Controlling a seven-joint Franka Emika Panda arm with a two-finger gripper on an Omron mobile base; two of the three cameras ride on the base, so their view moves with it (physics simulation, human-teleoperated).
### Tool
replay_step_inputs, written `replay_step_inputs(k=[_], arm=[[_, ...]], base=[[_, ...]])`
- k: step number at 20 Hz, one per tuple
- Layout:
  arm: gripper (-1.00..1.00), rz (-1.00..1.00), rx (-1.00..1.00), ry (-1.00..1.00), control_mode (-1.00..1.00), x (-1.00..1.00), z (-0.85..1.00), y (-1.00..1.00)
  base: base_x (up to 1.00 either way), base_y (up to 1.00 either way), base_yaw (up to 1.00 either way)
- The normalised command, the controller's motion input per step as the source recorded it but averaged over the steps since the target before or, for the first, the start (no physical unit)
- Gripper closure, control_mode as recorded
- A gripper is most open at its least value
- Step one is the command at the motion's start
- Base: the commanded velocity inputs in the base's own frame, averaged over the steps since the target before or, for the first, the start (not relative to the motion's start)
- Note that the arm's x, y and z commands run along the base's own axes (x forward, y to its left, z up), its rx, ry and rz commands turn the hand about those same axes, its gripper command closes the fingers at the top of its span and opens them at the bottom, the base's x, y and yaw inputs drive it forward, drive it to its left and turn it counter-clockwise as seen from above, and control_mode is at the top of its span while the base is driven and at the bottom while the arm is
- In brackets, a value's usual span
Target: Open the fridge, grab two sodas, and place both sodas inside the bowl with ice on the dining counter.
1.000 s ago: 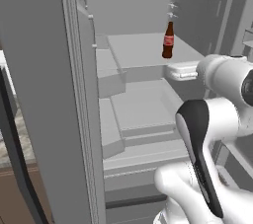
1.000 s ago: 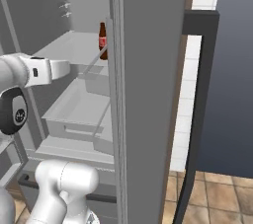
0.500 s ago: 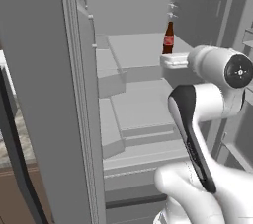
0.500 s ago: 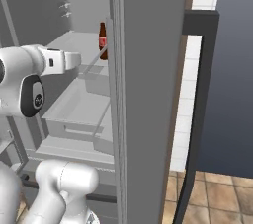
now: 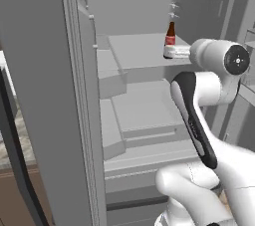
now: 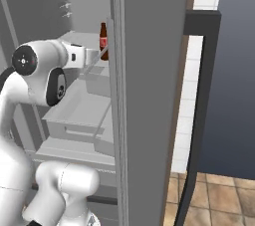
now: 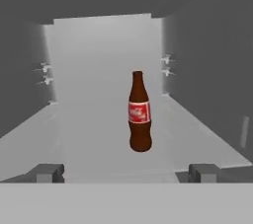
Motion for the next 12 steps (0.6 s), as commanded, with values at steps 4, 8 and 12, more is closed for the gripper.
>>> replay_step_inputs(k=[4,8,12], arm=[[-1.00,0.00,0.00,0.04,-1.00,0.52,0.00,0.00],[-1.00,0.00,-0.02,0.09,-1.00,0.42,0.00,0.00],[-1.00,0.00,0.00,0.03,-1.00,0.34,0.00,-0.17]], base=[[0.00,0.00,0.00],[0.00,0.00,0.00],[0.00,0.00,0.00]])
